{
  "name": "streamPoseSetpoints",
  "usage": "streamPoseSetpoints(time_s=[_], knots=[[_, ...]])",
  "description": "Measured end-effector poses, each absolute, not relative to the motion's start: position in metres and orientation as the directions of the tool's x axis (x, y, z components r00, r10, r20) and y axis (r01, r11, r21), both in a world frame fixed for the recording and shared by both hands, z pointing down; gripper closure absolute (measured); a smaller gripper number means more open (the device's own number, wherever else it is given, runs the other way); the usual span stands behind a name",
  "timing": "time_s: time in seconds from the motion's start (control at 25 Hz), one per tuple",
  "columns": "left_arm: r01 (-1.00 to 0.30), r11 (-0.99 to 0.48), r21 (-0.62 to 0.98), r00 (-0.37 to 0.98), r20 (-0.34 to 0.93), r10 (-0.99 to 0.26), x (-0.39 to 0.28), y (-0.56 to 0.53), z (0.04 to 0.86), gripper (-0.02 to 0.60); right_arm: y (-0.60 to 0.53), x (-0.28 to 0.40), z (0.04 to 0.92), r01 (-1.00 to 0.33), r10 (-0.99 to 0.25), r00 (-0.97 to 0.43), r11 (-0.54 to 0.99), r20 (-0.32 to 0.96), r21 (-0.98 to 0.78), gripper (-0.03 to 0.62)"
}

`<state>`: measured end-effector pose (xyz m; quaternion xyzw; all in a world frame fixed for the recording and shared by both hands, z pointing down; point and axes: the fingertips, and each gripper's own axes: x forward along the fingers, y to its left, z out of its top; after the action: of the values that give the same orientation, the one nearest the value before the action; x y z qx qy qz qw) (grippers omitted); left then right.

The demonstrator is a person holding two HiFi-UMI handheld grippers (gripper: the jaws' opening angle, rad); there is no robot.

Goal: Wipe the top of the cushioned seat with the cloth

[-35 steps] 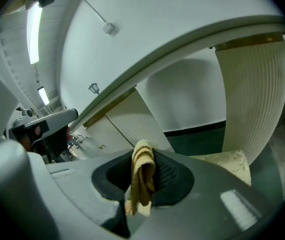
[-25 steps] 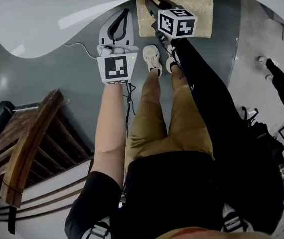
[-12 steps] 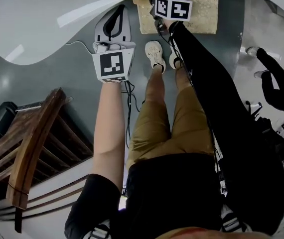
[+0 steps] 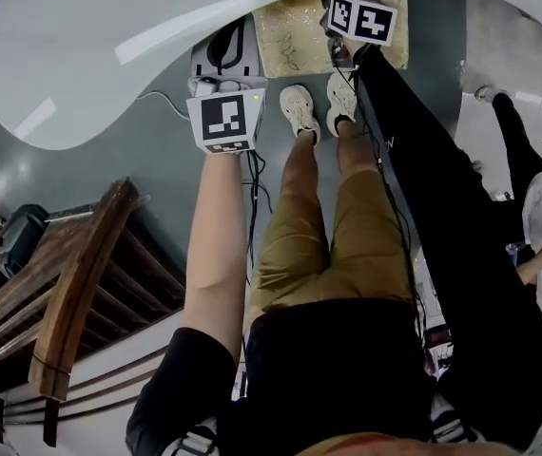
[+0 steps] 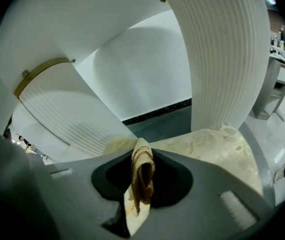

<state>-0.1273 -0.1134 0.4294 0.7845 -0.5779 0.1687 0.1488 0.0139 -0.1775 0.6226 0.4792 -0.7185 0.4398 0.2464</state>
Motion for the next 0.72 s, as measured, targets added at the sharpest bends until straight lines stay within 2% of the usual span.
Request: streamPoseSetpoints(time_s=[0.48, 0.72], knots=[[-0.934, -0.355, 0.041, 0.336, 0.435, -0.835, -0.082, -0.123, 0.432, 0.575, -0.191, 0.165, 0.626, -0.974, -0.542, -0.197, 0.014, 0.817, -0.225, 0.537], [-0.931, -0.364, 0.038, 0.343, 0.44, -0.83, -0.072, -0.121, 0.435, 0.575, -0.186, 0.244, 0.622, -0.991, -0.552, -0.004, -0.109, 0.834, -0.077, 0.537]])
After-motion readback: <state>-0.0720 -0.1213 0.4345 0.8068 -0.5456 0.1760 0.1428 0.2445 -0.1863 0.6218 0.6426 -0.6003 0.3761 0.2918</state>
